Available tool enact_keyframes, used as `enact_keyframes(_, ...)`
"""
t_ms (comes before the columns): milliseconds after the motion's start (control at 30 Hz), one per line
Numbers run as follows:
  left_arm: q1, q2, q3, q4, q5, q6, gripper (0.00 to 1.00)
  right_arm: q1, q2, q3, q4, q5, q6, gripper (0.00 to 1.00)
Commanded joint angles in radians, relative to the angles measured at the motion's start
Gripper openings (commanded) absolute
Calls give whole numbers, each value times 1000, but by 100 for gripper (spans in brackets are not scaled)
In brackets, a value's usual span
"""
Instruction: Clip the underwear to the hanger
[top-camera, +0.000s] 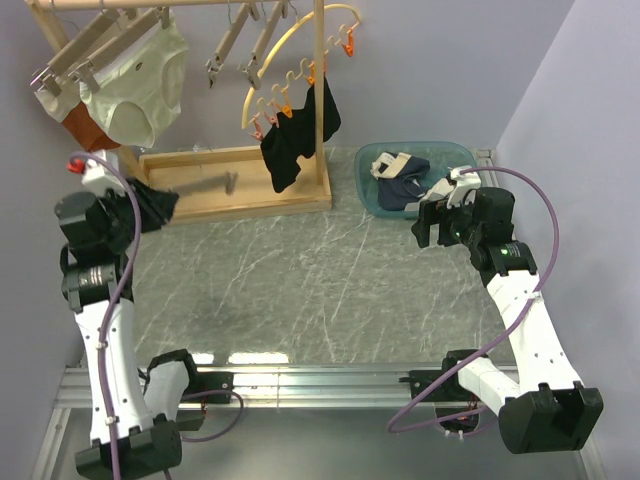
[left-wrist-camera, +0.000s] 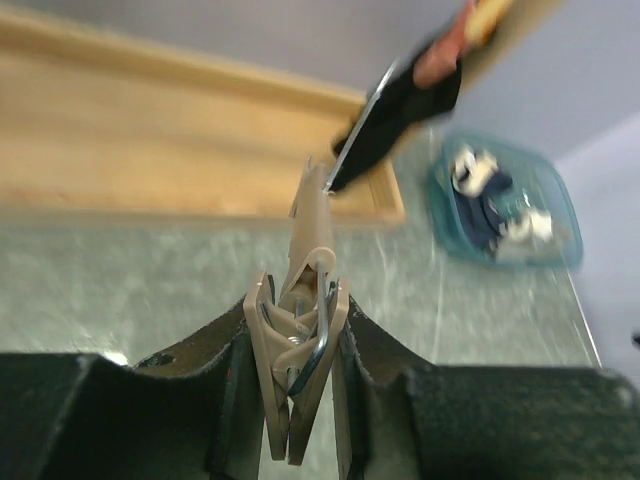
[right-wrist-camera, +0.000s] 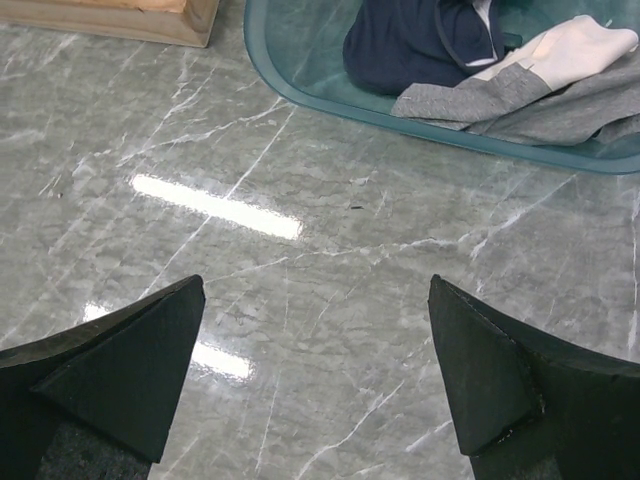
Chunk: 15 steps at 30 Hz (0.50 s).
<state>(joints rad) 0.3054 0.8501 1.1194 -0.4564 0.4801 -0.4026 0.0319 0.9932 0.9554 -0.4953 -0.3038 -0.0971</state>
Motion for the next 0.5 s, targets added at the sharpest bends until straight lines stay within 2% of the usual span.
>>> enact_keyframes(0,4,-52,-131,-68,123,-25,0,-4,-18,-3,29,-17,5,100)
enact_keyframes(67,3,-66,-205,-21,208,-82,0,-4,-13,-3,27,-18,4,100)
enact_keyframes(167,-3,-62,-335,94,239,-165,0,-4,-10,0,21,-18,2,100)
enact_keyframes(300,-44,15,-450,240,189,-205,0,-4,-7,-3,26,-18,4,100)
enact_keyframes(467,-74,158,-498,379,112,-226,0,-4,4,9,17,-9,2,100)
